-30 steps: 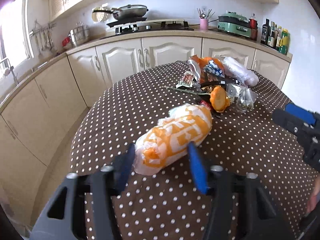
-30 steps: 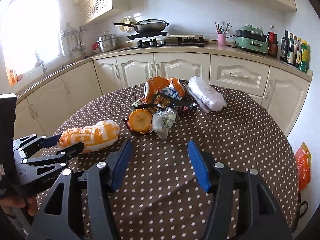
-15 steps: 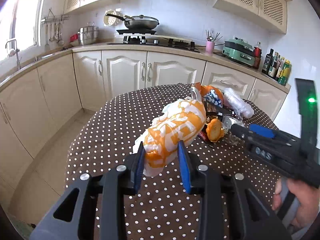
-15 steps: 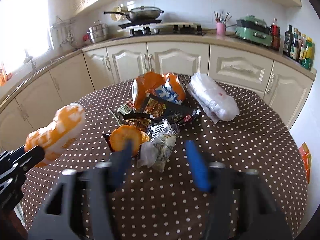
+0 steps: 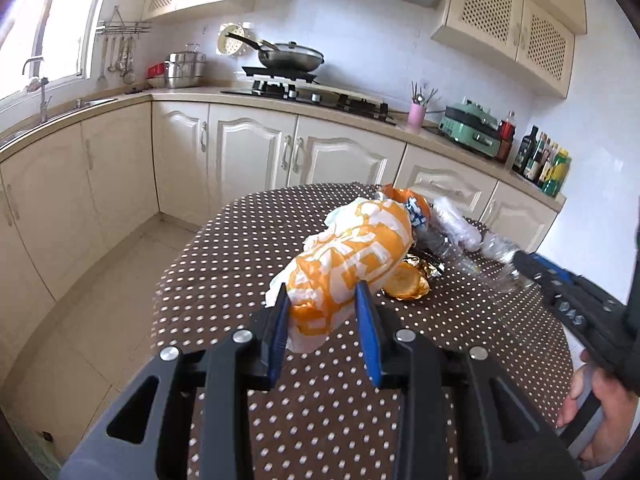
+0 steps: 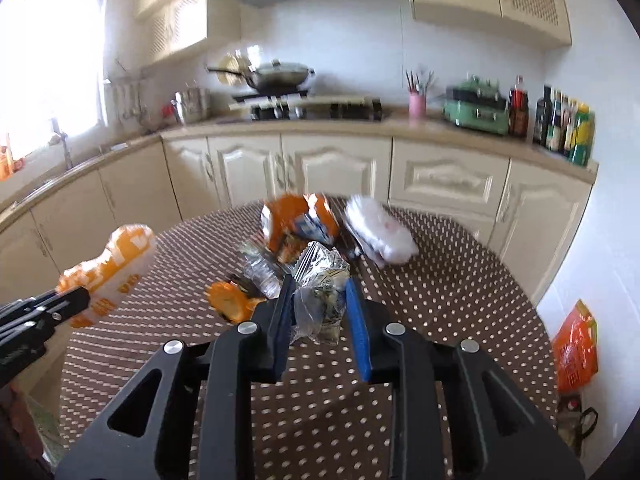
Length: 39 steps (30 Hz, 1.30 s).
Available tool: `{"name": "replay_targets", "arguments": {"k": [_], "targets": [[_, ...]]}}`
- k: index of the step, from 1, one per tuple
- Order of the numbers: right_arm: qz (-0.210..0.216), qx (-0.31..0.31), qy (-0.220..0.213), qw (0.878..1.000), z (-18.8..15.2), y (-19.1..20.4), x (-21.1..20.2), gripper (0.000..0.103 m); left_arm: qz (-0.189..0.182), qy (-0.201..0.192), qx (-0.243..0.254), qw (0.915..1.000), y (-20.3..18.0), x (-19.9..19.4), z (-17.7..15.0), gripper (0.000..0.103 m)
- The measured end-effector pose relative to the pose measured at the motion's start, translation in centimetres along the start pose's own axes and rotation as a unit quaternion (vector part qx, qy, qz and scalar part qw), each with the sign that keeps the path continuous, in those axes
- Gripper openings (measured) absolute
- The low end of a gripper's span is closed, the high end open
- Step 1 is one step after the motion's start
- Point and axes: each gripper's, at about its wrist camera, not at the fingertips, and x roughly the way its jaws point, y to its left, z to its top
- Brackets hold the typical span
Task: Collect trash
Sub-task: 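Carry bread bag and clear wrapper over the bucket and open both tools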
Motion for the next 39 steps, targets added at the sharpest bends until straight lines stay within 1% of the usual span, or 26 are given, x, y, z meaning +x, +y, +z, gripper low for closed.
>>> {"name": "replay_targets", "arguments": {"k": [4, 7, 10, 13, 16, 20, 23, 25, 27, 29, 33, 35, 36, 38, 39], "targets": [[0.038, -0.018, -0.026, 0.999, 0.5, 2.9, -3.2, 0.024, 0.005, -0.014, -0.013, 0.9998, 1.5, -2.8, -0.7, 0.031], [0.079, -0.03, -0.028, 0.996, 0.5, 5.9, -4.0, 0.024, 0.016, -0.023, -0.028, 0.9992, 3.5, -5.0, -1.4, 0.031], [0.123, -0.053, -0.019, 0.991, -0.3, 9.9, -4.1, 0.024, 0.038, -0.028, -0.044, 0.9979, 6.1, -7.0, -2.5, 0.031], [0.178, -0.073, 0.002, 0.981, -1.7, 14.7, -3.6, 0.024, 0.069, -0.027, -0.066, 0.995, 9.5, -8.9, -4.1, 0.031], [0.215, -0.092, 0.025, 0.972, -3.4, 19.0, -2.9, 0.024, 0.096, -0.018, -0.098, 0.9904, 13.3, -10.3, -6.1, 0.031], [0.256, -0.125, 0.059, 0.957, -6.2, 25.0, -1.5, 0.024, 0.135, 0.0, -0.137, 0.9813, 18.4, -11.5, -9.4, 0.031], [0.277, -0.148, 0.089, 0.945, -8.5, 29.1, -0.1, 0.024, 0.164, 0.022, -0.17, 0.9713, 22.7, -11.6, -12.3, 0.031], [0.287, -0.165, 0.107, 0.938, -10.1, 31.6, 1.0, 0.024, 0.183, 0.038, -0.187, 0.9644, 24.8, -11.2, -13.8, 0.031], [0.293, -0.176, 0.132, 0.931, -11.8, 33.7, 2.8, 0.024, 0.185, 0.054, -0.208, 0.959, 26.9, -10.5, -15.1, 0.031], [0.286, -0.187, 0.148, 0.928, -13.5, 35.4, 4.1, 0.024, 0.197, 0.078, -0.218, 0.9526, 28.8, -9.2, -16.7, 0.031], [0.26, -0.204, 0.173, 0.928, -16.4, 37.5, 7.6, 0.024, 0.199, 0.116, -0.243, 0.9423, 32.0, -6.3, -19.4, 0.031], [0.251, -0.211, 0.182, 0.927, -17.5, 38.0, 9.1, 0.024, 0.203, 0.139, -0.253, 0.9356, 33.5, -4.4, -20.6, 0.031], [0.241, -0.217, 0.185, 0.928, -18.2, 38.3, 10.1, 0.024, 0.202, 0.147, -0.256, 0.9336, 33.9, -3.7, -21.0, 0.031], [0.235, -0.214, 0.196, 0.928, -19.2, 38.2, 11.3, 0.024, 0.196, 0.171, -0.264, 0.9287, 35.3, -1.6, -21.9, 0.031], [0.23, -0.211, 0.201, 0.928, -19.7, 38.2, 12.1, 0.024, 0.194, 0.176, -0.266, 0.9277, 35.7, -0.9, -22.2, 0.031]]}}
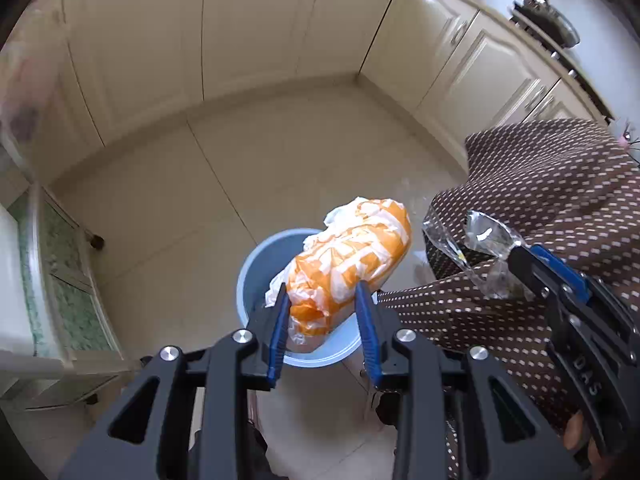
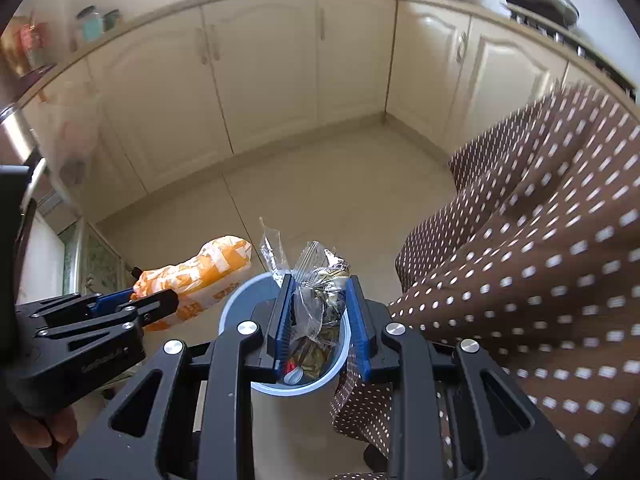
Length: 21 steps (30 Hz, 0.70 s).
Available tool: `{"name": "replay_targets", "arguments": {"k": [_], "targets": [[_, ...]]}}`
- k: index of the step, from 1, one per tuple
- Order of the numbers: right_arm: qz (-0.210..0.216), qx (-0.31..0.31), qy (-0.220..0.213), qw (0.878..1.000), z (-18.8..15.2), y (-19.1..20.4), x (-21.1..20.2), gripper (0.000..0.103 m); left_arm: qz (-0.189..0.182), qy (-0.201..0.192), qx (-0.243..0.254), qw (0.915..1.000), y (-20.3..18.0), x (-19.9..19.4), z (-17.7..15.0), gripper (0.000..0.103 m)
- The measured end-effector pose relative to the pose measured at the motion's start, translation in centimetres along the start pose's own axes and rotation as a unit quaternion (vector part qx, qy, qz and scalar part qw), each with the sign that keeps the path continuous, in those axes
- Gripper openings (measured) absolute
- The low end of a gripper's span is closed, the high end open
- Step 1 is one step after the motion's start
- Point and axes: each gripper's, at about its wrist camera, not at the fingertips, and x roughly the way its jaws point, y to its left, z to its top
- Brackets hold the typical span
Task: Collect trash
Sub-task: 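Carry bread bag and clear wrapper over the bucket and open both tools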
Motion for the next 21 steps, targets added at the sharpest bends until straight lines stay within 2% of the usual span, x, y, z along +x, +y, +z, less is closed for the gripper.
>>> {"name": "replay_targets", "arguments": {"k": [5, 8, 15, 21], "targets": [[-0.018, 0.016, 0.0, 1.0, -0.5, -1.2, 2.1, 0.024, -0.015, 0.021, 0.004, 0.9997, -1.3, 3.6, 1.7, 0.032], [-0.022, 0.02, 0.0, 1.0, -0.6, -1.4, 2.8, 0.025, -0.039, 0.03, 0.013, 0.9987, -2.3, 4.9, 2.5, 0.039], [-0.016, 0.016, 0.014, 1.0, -0.5, -1.2, 4.3, 0.025, -0.029, 0.04, 0.003, 0.9988, -1.6, 5.6, 2.1, 0.042], [0.0, 0.01, 0.028, 1.0, -0.6, 0.1, 5.3, 0.025, -0.023, 0.028, -0.018, 0.9992, 0.0, 4.7, 1.8, 0.042]]}}
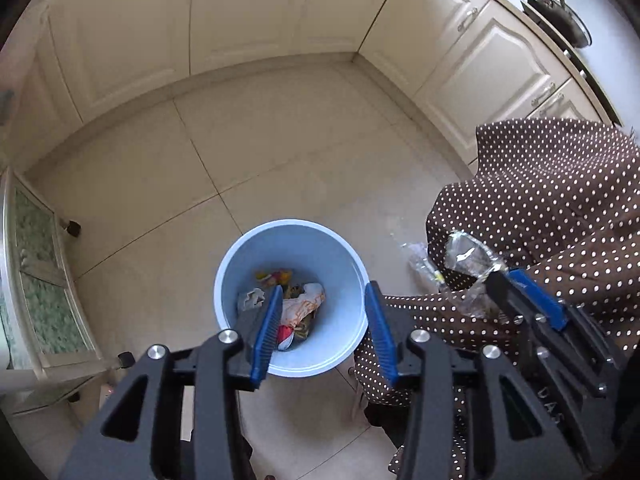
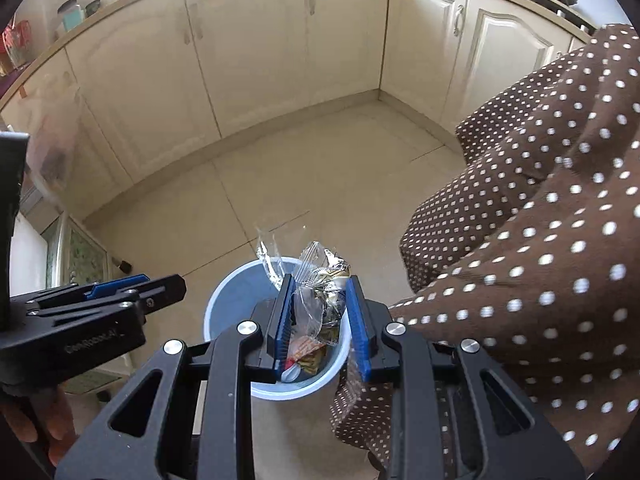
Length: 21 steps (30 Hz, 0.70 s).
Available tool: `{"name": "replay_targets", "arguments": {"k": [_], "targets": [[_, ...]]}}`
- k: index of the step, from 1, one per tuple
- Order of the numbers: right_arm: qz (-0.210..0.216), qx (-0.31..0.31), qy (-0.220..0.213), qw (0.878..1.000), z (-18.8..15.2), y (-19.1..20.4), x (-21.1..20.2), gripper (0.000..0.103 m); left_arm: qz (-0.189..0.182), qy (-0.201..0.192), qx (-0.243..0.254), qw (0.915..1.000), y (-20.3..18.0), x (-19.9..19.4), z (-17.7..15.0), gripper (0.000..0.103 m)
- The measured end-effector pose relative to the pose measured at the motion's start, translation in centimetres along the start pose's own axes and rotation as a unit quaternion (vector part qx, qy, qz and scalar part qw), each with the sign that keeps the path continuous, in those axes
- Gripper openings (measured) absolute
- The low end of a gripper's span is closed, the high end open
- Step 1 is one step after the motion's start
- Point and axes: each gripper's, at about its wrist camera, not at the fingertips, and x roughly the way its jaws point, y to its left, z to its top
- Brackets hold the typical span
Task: Collect trash
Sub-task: 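Carry bread bag and clear wrapper over the bucket and open both tools, then swing both open tools back over the trash on the table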
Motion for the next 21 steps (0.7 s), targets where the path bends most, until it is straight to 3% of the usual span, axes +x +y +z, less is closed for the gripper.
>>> {"name": "replay_targets", "arguments": {"k": [9, 10, 11, 13, 21], "targets": [[0.028, 0.002, -0.01, 1.0, 1.8, 1.1, 0.7, 0.027, -0.01, -0.019, -0.005, 0.9998, 0.3, -1.9, 0.5, 0.042], [0.033, 0.007, -0.016, 0.999, 2.2, 1.2, 0.7, 0.031, -0.011, -0.022, -0.004, 0.9997, 0.3, -2.1, 0.6, 0.042], [0.035, 0.011, -0.022, 0.999, 2.6, 1.1, 0.6, 0.042, -0.013, -0.025, -0.004, 0.9996, 0.3, -2.5, 0.6, 0.042], [0.026, 0.014, -0.033, 0.999, 2.9, 1.1, 0.1, 0.05, -0.014, -0.028, -0.003, 0.9995, 0.3, -3.0, 0.7, 0.042], [0.015, 0.002, -0.06, 0.998, 3.5, 1.0, -3.7, 0.05, -0.021, -0.056, 0.003, 0.9982, -0.6, -6.4, 0.9, 0.042]]}}
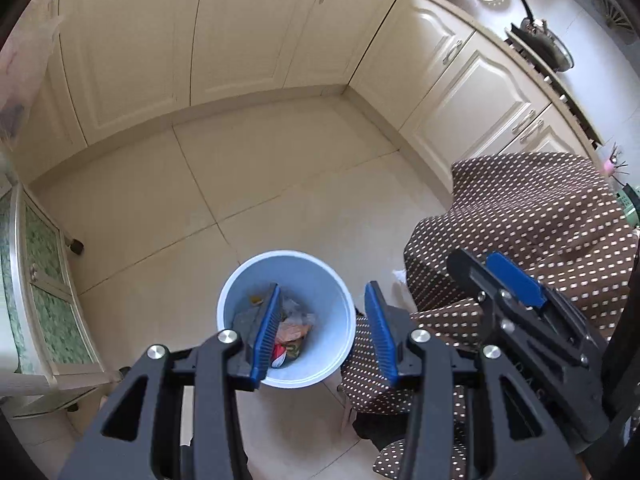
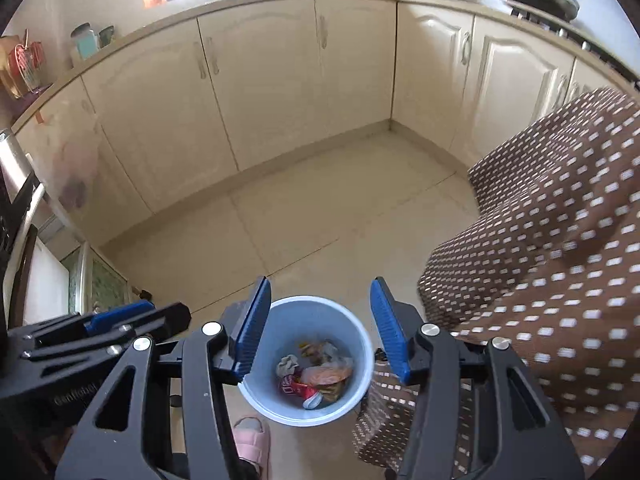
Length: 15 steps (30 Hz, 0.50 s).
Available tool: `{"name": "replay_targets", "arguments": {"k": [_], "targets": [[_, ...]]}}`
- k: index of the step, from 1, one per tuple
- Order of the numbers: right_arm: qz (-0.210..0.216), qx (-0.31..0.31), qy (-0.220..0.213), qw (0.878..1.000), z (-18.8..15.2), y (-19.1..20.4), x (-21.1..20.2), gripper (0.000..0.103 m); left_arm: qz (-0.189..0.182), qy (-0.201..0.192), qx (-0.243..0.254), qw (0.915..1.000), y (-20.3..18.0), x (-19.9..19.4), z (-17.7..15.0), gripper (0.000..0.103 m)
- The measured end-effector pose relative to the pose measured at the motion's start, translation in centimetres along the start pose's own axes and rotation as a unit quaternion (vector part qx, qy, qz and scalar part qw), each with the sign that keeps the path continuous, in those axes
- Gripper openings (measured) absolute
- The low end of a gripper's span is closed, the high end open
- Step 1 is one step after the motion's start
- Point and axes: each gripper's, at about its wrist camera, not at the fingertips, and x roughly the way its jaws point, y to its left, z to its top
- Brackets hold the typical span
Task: Collect trash
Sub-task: 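Swing both open tools back over the trash on the table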
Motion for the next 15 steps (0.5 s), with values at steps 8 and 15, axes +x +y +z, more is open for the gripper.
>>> {"name": "replay_targets", "arguments": {"k": [8, 15], "targets": [[-0.017, -0.009, -0.076, 0.997, 1.8, -0.7, -9.4, 0.051, -0.017, -0.058, 0.038, 0.9974, -4.2, -7.2, 0.5, 0.045], [-0.027, 0.018, -0.142, 0.989, 2.6, -4.1, -18.4, 0.053, -0.041, -0.121, 0.099, 0.9869, -11.1, -14.7, -0.1, 0.05]]}}
